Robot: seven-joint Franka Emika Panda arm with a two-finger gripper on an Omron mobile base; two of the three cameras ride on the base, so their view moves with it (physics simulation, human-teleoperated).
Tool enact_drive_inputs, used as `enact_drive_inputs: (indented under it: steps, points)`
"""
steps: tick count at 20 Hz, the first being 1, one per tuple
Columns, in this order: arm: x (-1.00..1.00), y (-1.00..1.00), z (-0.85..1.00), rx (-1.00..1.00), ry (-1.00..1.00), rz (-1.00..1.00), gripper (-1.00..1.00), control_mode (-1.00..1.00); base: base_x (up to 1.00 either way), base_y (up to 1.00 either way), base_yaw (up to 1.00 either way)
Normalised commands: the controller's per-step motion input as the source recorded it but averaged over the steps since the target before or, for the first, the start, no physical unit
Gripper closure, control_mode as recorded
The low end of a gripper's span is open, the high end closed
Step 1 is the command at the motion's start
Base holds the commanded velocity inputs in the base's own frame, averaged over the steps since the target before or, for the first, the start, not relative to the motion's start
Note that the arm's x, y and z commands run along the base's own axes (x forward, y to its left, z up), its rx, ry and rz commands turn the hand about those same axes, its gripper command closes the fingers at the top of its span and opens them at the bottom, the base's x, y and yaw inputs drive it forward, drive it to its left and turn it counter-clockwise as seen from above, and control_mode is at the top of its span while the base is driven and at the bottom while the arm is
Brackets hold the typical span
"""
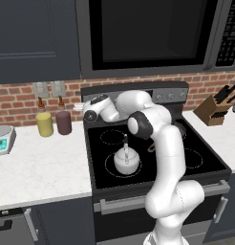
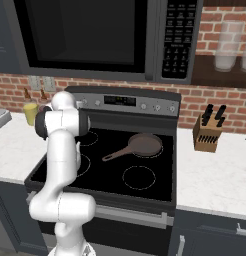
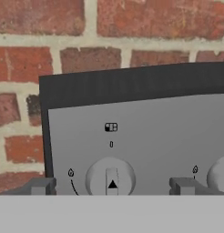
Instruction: Pick the kettle from the counter and place it on a stove burner. Then turn the burner on.
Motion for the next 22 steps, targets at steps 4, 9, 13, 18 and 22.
enact_drive_inputs:
  steps: [4, 9, 13, 18, 22]
  points:
    - [0.0, 0.0, 0.1, 0.0, 0.0, 0.0, -1.0, -1.0, 0.0, 0.0, 0.0]
    - [0.0, 0.0, 0.02, 0.0, 0.0, 0.0, -1.0, -1.0, 0.0, 0.0, 0.0]
    - [0.0, 0.0, 0.0, 0.0, 0.0, 0.0, -1.0, -1.0, 0.0, 0.0, 0.0]
    - [0.0, 0.0, 0.0, 0.0, 0.0, 0.0, 1.0, -1.0, 0.0, 0.0, 0.0]
    - [0.0, 0.0, 0.0, 0.0, 0.0, 0.0, 1.0, -1.0, 0.0, 0.0, 0.0]
